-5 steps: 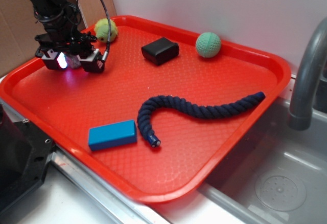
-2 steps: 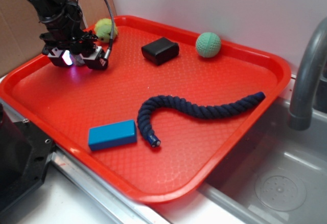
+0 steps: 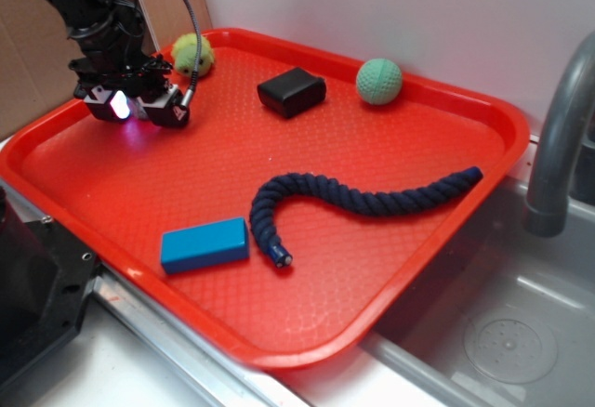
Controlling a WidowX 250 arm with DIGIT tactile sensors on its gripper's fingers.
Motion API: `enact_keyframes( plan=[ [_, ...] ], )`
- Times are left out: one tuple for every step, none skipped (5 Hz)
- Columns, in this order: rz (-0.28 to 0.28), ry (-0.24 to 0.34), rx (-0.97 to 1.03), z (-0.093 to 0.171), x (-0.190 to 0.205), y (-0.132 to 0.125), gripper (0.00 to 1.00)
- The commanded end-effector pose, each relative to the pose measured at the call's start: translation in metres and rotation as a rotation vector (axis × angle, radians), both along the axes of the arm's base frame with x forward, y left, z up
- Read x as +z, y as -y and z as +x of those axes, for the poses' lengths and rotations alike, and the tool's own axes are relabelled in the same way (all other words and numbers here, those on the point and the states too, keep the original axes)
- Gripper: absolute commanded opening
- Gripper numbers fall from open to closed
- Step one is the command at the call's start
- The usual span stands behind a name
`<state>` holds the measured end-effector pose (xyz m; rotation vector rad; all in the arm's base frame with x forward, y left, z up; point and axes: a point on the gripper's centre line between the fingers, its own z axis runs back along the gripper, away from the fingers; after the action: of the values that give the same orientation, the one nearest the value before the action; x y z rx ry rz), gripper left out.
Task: Grab the rock.
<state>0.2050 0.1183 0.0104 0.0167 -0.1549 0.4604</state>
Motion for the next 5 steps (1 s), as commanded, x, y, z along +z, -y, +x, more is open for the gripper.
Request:
enact_keyframes(
  plan=[
    [0.011, -0.016, -0.010, -0.010, -0.004, 0.002, 0.00],
    [0.012, -0.021, -0.015, -0.012, -0.005, 0.004, 0.00],
    [0.010, -0.024, -0.018, -0.013, -0.004, 0.006, 0.00],
    [0.011, -0.023, -0.021, -0.014, 0.000, 0.009, 0.00],
    [-0.003, -0.051, -0.035, -0.026, 0.020, 0.015, 0.00]
  ],
)
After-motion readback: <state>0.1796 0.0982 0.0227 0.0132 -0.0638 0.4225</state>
